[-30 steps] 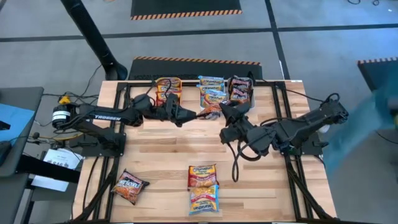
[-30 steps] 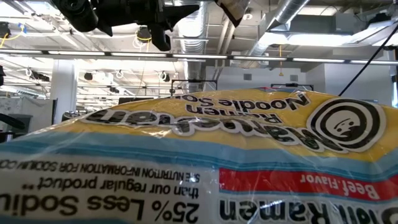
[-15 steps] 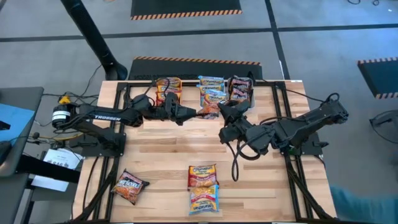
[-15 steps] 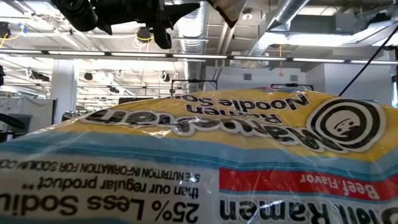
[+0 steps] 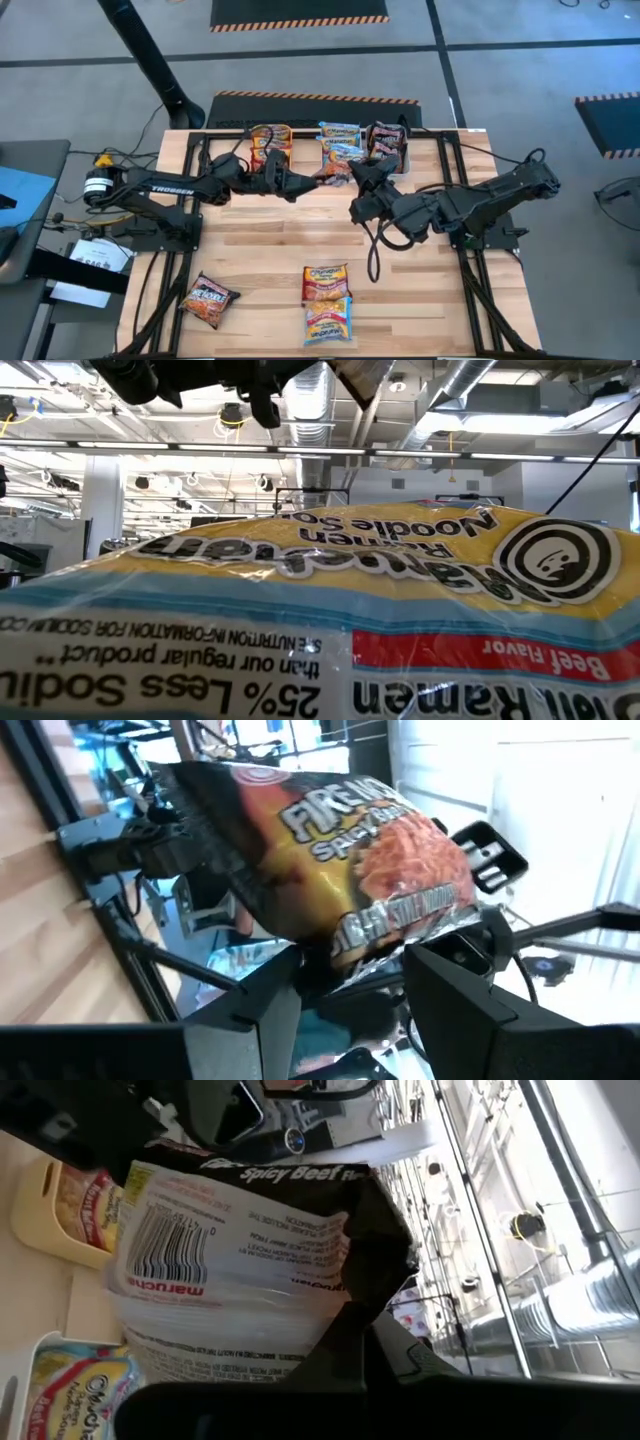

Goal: Sort Maruchan noodles
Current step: Put the black noodle pack into the gray bin

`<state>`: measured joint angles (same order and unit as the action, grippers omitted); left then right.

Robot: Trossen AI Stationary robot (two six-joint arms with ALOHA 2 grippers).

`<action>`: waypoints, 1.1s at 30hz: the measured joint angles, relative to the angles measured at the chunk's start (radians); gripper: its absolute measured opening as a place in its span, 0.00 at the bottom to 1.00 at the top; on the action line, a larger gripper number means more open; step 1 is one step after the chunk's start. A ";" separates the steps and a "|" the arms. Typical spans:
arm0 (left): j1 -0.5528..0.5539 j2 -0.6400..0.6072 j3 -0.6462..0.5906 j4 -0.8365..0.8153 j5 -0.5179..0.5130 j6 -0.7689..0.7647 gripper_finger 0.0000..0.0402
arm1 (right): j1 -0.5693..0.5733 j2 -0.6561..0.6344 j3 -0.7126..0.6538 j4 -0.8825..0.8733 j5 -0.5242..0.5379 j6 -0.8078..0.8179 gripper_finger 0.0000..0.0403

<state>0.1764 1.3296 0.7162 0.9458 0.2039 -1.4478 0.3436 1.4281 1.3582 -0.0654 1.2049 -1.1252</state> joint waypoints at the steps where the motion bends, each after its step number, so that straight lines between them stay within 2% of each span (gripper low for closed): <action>1: 0.000 0.000 0.005 -0.001 0.000 0.009 0.40 | 0.000 0.000 0.000 0.000 0.000 0.000 0.01; 7: 0.000 0.000 0.029 -0.047 -0.008 0.023 0.40 | 0.005 0.000 0.000 -0.002 -0.010 0.001 0.01; 11: 0.000 0.000 0.029 -0.064 -0.021 0.034 0.40 | 0.020 0.000 0.000 -0.002 -0.075 0.002 0.01; 14: 0.000 0.000 0.029 -0.065 -0.041 0.037 0.40 | 0.026 0.000 0.000 -0.004 -0.086 0.003 0.01; 22: 0.001 0.000 0.029 -0.065 -0.062 0.147 0.39 | 0.025 0.000 0.000 -0.010 -0.130 0.012 0.01; 26: 0.001 0.000 0.029 -0.065 -0.082 0.207 0.30 | 0.025 0.000 0.000 -0.012 -0.132 0.011 0.01; 33: 0.005 0.000 0.029 -0.064 -0.095 0.326 0.05 | 0.017 0.000 0.000 -0.021 -0.131 0.027 0.01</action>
<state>0.1810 1.3296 0.7452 0.8814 0.1089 -1.1221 0.3603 1.4283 1.3582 -0.0868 1.0737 -1.0978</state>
